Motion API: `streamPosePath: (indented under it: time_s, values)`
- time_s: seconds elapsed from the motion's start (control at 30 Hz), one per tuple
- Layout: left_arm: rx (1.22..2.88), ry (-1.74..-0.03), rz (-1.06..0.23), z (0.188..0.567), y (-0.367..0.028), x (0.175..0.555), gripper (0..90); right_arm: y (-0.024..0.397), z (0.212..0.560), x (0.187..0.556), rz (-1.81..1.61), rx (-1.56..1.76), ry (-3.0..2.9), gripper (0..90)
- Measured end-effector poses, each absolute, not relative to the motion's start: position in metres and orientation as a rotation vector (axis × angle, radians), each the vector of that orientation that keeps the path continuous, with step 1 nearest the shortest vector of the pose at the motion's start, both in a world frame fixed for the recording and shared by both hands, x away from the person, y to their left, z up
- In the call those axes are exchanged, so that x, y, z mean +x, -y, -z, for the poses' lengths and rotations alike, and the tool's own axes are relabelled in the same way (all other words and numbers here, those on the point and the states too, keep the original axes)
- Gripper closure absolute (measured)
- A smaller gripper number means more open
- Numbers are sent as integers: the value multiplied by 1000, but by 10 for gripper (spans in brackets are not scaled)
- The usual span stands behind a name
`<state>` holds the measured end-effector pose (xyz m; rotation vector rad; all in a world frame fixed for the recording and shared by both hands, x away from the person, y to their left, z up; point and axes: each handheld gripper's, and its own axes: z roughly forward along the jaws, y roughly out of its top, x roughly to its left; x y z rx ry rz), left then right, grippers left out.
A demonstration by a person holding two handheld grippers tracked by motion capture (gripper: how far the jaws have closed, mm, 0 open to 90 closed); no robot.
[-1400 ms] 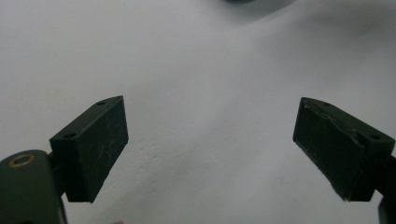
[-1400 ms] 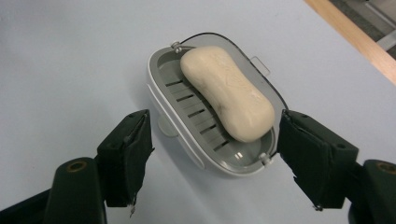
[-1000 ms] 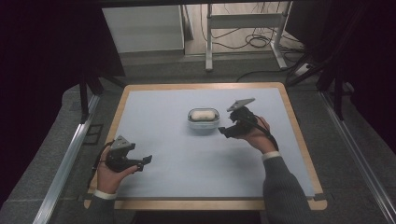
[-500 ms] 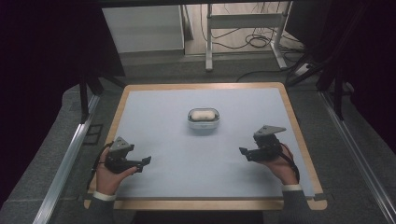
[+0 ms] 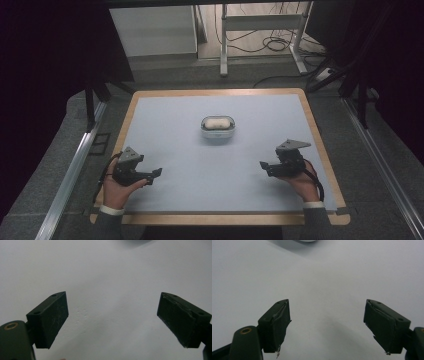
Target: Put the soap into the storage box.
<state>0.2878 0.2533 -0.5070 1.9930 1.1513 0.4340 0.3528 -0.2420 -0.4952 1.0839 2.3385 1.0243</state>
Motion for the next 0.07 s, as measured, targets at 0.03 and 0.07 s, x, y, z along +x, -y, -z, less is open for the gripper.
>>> streamPosePath:
  time_s: [0.03,0.07]
  values:
    - [1994,-1151,-438,507,-253,288,97,242,495,353,-1026,1088,-2333,199]
    - [1993,-1152,-441,507,-253,288,93,243,496,353,-1024,1099,-2323,193]
